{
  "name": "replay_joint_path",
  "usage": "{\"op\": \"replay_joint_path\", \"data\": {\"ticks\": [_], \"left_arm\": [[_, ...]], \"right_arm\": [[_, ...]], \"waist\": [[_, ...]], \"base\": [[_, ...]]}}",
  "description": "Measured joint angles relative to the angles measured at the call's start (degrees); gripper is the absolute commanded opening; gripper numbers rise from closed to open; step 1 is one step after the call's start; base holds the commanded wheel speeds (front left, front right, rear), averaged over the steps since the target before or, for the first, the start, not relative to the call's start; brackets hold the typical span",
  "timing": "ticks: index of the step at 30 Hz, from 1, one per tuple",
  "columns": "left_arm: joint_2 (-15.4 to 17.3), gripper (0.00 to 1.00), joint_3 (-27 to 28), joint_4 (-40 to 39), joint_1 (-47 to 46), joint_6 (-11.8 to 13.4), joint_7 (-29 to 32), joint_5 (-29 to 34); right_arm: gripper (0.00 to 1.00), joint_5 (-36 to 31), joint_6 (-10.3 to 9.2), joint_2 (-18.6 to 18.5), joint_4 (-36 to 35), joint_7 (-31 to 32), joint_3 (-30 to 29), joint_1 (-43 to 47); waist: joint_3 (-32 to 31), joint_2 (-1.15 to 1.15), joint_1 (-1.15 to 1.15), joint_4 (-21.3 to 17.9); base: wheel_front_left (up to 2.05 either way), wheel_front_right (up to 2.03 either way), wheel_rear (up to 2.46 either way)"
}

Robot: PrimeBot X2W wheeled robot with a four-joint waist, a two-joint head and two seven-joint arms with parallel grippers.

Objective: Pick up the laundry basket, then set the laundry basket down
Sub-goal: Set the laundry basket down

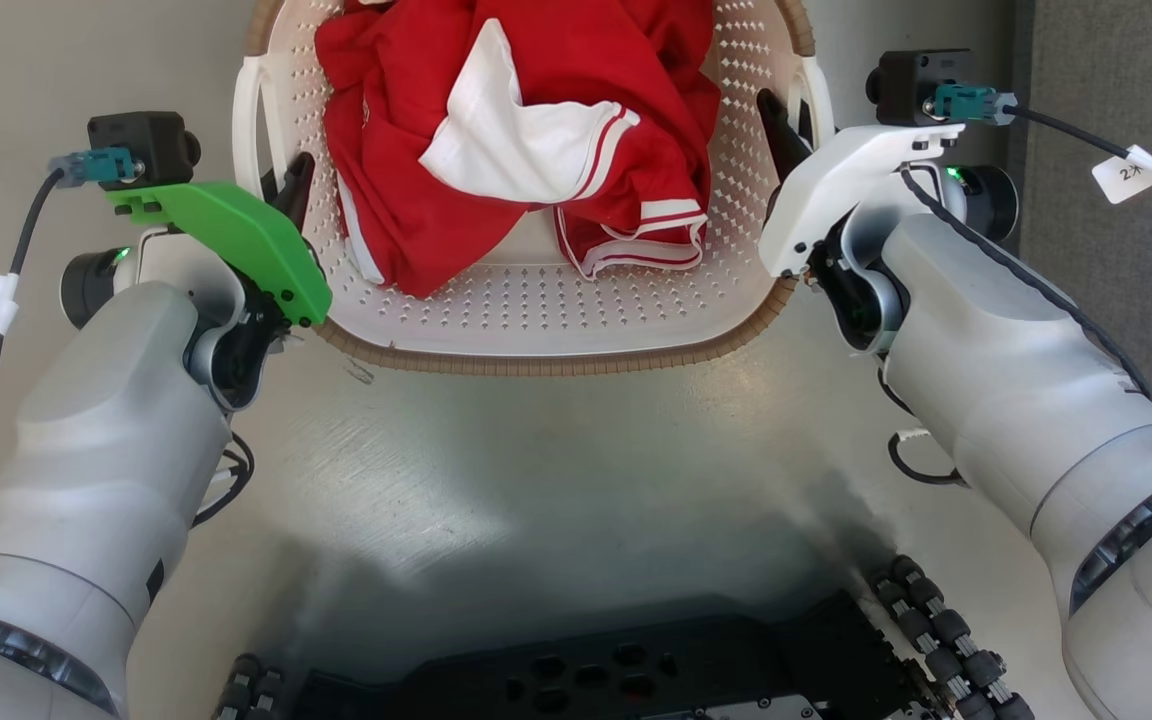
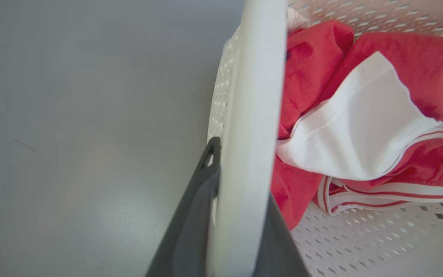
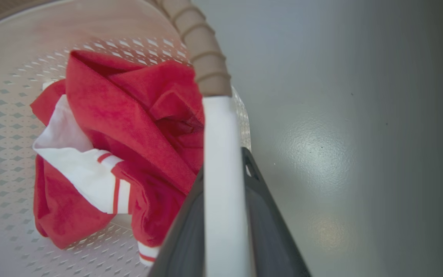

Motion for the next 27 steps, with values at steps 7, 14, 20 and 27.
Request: {"op": "replay_joint_path", "data": {"ticks": [7,14,20,27], "left_arm": [[0.0,0.00,-0.2,-0.6,-0.6,0.0,-0.4,0.0],[0.1,0.00,-0.7,-1.0,-1.1,0.0,-0.9,0.0],[0.1,1.00,-1.4,-1.3,-1.1,0.0,-0.7,-0.6],[0.0,1.00,-1.6,-1.5,-1.1,0.0,-0.7,-1.0]], "right_arm": [[0.00,0.0,-0.10,0.0,0.5,-0.1,-0.2,-0.5],[0.00,0.0,-0.48,0.0,0.5,-0.2,-0.5,-0.6],[1.00,-0.1,-0.48,0.3,0.6,-0.4,-0.5,-0.6],[1.00,-0.1,-0.52,0.6,0.7,-0.4,-0.5,-0.6]], "waist": [[0.6,0.00,0.00,-0.1],[1.0,0.00,0.00,-0.2],[1.0,0.00,0.00,-0.3],[0.5,0.00,0.00,-0.4]], "base": [[0.00,0.00,0.00],[0.00,0.00,0.00],[0.00,0.00,0.00],[0.00,0.00,0.00]]}}
